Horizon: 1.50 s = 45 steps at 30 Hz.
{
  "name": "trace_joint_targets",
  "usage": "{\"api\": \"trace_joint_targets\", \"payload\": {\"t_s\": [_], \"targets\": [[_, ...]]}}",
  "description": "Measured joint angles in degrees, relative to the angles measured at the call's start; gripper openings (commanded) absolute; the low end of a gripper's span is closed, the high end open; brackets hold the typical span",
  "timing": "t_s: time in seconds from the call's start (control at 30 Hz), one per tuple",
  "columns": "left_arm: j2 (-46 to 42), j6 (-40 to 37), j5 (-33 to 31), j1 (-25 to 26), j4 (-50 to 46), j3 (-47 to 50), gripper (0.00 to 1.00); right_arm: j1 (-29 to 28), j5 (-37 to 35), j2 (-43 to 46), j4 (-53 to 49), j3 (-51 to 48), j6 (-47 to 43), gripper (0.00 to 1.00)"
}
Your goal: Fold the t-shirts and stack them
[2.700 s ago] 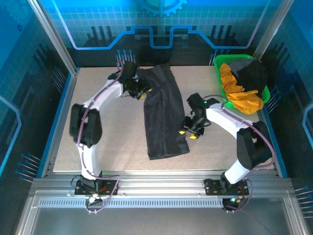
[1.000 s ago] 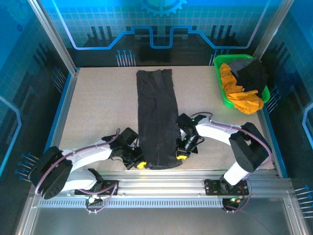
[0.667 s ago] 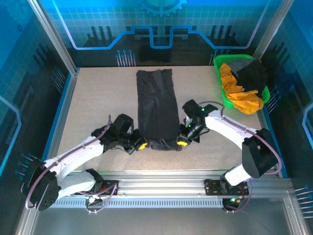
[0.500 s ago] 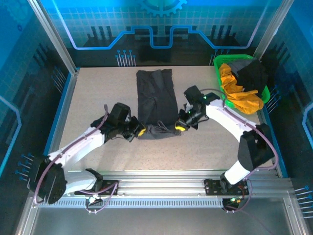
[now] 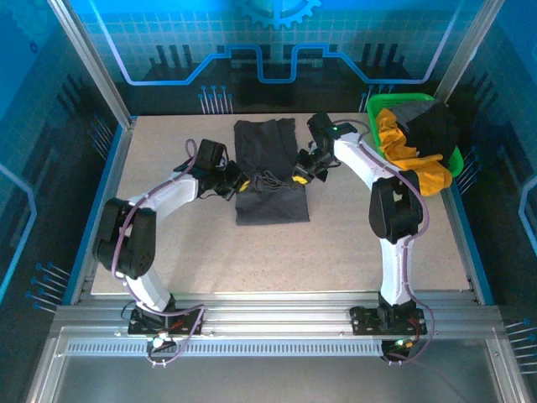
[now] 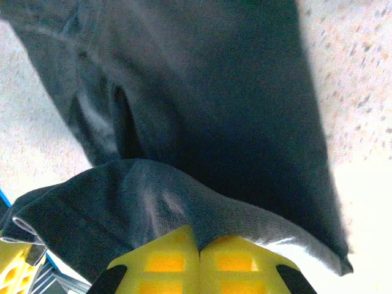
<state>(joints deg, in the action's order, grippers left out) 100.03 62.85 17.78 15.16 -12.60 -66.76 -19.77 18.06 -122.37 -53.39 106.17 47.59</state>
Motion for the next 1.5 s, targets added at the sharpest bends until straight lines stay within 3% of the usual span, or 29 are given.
{"api": "trace_joint_targets", "payload": {"t_s": [0.03, 0.07, 0.13, 0.2, 0.3, 0.37, 0.47, 0.63, 0.77, 0.87, 1.13, 1.33, 1.5], "targets": [[1.7, -0.3, 0.2, -0.3, 0.3, -1.1, 0.0, 0.4, 0.1, -1.3, -0.1, 1.1, 0.0, 0.02], [3.8, -0.5, 0.7, -0.7, 0.5, -2.4, 0.06, 0.8, 0.3, -2.9, -0.6, 2.7, -0.1, 0.12], [7.3, -1.5, 1.3, -1.4, 1.0, -4.8, 0.31, 1.5, 0.7, -6.6, -1.6, 6.8, -0.3, 0.35], [10.1, -2.2, 1.6, -1.9, 0.9, -6.9, 0.48, 2.3, 0.8, -9.6, -2.2, 10.6, -1.1, 0.47], [10.3, -3.7, 1.3, -2.4, 0.0, -8.0, 0.53, 3.4, 0.7, -10.4, -2.9, 11.8, -2.4, 0.63], [8.6, -4.5, 0.5, -2.4, -1.1, -7.9, 0.52, 4.2, 0.1, -9.6, -3.1, 11.2, -3.5, 0.65], [0.9, -4.2, -1.6, -2.2, -1.9, -2.6, 0.51, 5.2, -1.0, -4.5, -1.9, 5.0, -4.6, 0.64], [-15.5, 2.1, -2.7, -0.7, -0.7, 14.5, 0.52, 5.2, -0.9, 10.2, 2.1, -15.5, -4.4, 0.61], [-15.2, 9.2, -2.3, 0.4, 3.0, 25.0, 0.53, 3.7, 1.1, 16.3, 6.7, -28.9, -1.3, 0.62], [-11.5, 12.7, -1.8, 0.9, 5.0, 26.9, 0.53, 2.5, 3.1, 15.9, 10.5, -34.2, 1.3, 0.61], [-8.4, 17.1, -0.6, 1.0, 6.7, 26.1, 0.48, 2.1, 6.1, 10.9, 16.6, -35.3, 5.7, 0.55], [-6.6, 19.4, 0.1, 1.0, 5.5, 24.7, 0.42, 2.2, 6.6, 8.2, 13.9, -32.1, 8.1, 0.35], [-5.8, 19.7, -0.3, 1.4, 3.9, 22.1, 0.46, 2.0, 6.7, 6.2, 13.4, -29.8, 8.7, 0.18]]}}
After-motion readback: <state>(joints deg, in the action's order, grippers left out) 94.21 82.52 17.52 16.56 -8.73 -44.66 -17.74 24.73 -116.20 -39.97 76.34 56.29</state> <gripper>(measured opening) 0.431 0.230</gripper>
